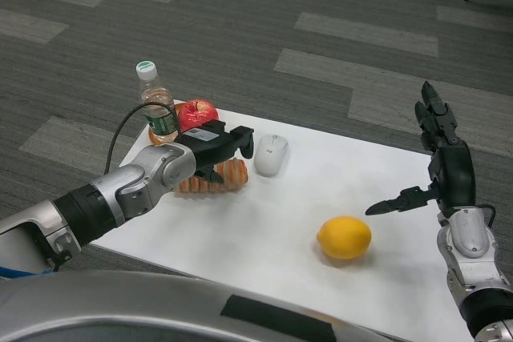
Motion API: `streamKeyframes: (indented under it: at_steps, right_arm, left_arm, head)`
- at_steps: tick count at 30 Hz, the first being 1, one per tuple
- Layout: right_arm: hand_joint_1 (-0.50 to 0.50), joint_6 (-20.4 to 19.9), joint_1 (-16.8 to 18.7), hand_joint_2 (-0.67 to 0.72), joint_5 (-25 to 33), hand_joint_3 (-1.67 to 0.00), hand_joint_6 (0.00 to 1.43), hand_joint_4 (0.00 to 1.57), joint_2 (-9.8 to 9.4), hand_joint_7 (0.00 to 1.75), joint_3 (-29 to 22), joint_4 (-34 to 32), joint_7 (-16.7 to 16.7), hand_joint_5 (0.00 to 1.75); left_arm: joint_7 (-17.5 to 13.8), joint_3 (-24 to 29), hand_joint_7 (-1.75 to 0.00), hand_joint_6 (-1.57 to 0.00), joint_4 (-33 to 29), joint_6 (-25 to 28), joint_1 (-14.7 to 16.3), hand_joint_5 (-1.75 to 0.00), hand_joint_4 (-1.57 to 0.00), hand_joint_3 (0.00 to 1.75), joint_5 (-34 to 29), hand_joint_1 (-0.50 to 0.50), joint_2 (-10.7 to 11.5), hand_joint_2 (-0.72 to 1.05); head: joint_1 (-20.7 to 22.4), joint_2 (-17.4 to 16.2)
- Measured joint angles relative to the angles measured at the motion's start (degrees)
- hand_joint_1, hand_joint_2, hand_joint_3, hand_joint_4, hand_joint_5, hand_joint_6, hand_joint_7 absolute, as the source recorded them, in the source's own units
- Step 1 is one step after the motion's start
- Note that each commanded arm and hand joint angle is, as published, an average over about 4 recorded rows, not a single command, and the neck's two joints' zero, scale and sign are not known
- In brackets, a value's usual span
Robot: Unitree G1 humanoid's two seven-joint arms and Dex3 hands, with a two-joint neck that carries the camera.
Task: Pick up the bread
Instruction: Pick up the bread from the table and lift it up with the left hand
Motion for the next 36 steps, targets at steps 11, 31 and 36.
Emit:
streamKeyframes:
  at_steps: [11,31,36]
  right_arm:
    - [-0.08,0.0,0.0,0.09,0.0,0.0,0.0,0.0,0.04,0.0,-0.06,-0.11,0.0,0.0]
    - [-0.08,0.0,0.0,0.09,0.0,0.0,0.0,0.0,0.14,0.0,-0.34,-0.34,0.0,0.0]
    - [-0.08,0.01,0.01,0.09,0.0,0.0,0.0,0.0,0.17,0.0,-0.36,-0.38,-0.01,0.0]
  left_arm:
    - [-2.22,1.77,-1.01,0.0,1.04,0.97,0.03,-1.75,0.0,0.09,-4.38,-0.16,-0.23,0.49]
    - [-3.13,1.69,-1.05,0.0,4.21,1.67,-0.06,-1.75,0.0,0.09,-3.95,-0.34,-0.23,-0.19]
    - [-3.1,0.4,-1.05,0.0,6.26,1.64,-1.07,-1.75,0.0,0.09,-3.78,-0.34,-0.37,-0.19]
  head:
    - [0.01,0.64]
    - [0.35,0.83]
    - [0.35,0.84]
